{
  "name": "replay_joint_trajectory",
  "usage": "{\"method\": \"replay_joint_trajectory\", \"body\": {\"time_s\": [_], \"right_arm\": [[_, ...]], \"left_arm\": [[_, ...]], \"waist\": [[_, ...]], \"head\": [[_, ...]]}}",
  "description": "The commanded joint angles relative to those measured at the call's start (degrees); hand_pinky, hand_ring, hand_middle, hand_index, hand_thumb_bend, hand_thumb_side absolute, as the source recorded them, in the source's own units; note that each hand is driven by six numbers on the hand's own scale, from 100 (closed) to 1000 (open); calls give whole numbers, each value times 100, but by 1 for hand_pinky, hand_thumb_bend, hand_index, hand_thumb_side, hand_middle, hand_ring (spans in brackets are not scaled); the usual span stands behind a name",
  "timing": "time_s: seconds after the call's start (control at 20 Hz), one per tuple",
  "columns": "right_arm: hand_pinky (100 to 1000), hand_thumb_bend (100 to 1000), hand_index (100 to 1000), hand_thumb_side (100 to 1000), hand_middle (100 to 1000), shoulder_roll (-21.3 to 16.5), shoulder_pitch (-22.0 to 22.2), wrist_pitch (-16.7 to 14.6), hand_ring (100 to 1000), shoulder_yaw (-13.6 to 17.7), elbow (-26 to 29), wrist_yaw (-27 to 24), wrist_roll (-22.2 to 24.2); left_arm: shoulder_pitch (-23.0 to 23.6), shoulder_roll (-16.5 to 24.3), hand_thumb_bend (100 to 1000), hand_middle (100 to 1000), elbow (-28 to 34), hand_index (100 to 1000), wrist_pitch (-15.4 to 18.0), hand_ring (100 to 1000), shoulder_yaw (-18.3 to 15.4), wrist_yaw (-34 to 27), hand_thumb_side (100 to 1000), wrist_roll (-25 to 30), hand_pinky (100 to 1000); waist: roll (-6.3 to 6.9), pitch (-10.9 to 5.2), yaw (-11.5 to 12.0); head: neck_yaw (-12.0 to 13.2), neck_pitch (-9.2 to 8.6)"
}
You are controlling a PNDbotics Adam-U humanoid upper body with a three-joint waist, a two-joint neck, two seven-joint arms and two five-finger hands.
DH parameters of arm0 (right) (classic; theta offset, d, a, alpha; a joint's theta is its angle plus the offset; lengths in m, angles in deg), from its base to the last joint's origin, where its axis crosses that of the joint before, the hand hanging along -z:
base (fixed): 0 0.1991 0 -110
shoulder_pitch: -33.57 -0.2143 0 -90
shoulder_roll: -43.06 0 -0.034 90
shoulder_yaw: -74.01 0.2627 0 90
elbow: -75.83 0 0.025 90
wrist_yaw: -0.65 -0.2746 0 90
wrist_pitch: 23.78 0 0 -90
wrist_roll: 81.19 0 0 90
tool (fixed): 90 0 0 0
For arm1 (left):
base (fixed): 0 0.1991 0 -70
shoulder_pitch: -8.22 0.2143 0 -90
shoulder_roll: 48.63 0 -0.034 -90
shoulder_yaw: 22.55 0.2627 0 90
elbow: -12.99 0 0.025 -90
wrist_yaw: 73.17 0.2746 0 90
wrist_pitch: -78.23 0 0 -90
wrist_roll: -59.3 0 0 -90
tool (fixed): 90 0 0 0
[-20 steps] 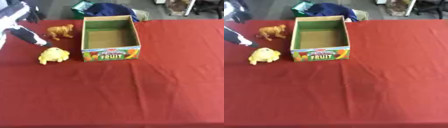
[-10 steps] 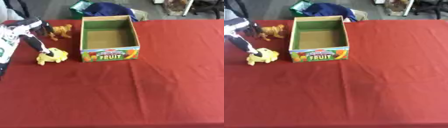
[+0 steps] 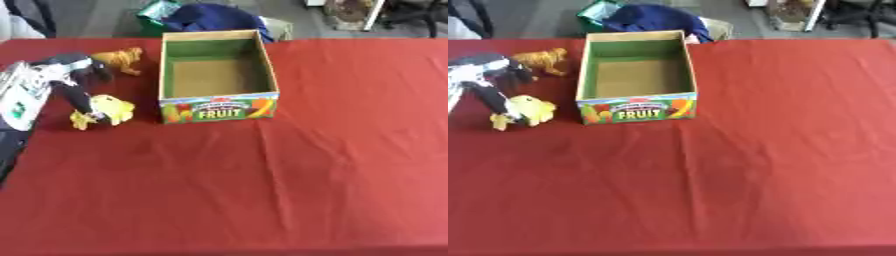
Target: Pick up objects on the table and place them in the box.
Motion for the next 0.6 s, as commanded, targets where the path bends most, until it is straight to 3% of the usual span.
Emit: {"method": "replay_joint_trajectory", "body": {"time_s": [0.05,0.25,0.4,0.5,0.6], "right_arm": [[561,355,794,292,638,-77,-83,-20,606,25,22,-24,26],[562,354,794,292,638,-70,-79,-23,606,32,22,-24,28],[562,353,794,292,638,-65,-70,-23,606,38,17,-22,23],[562,353,794,292,638,-62,-68,-24,606,41,15,-21,22],[562,352,795,292,638,-62,-66,-24,606,43,10,-20,20]], "left_arm": [[-137,53,815,638,-104,744,1,635,-94,99,100,-42,656],[-117,14,593,578,-184,712,-9,578,-95,155,100,-219,616],[-90,13,406,473,-175,633,-39,482,-95,151,100,-376,554],[-67,34,328,374,-110,548,-59,399,-106,112,100,-457,505],[-47,66,310,315,24,499,-74,347,-120,45,100,-475,472]], "waist": [[-10,-66,-13],[-21,-62,-28],[-22,-66,-33],[-19,-67,-34],[-15,-70,-35]], "head": [[9,-59],[4,-71],[3,-78],[-1,-83],[-2,-82]]}}
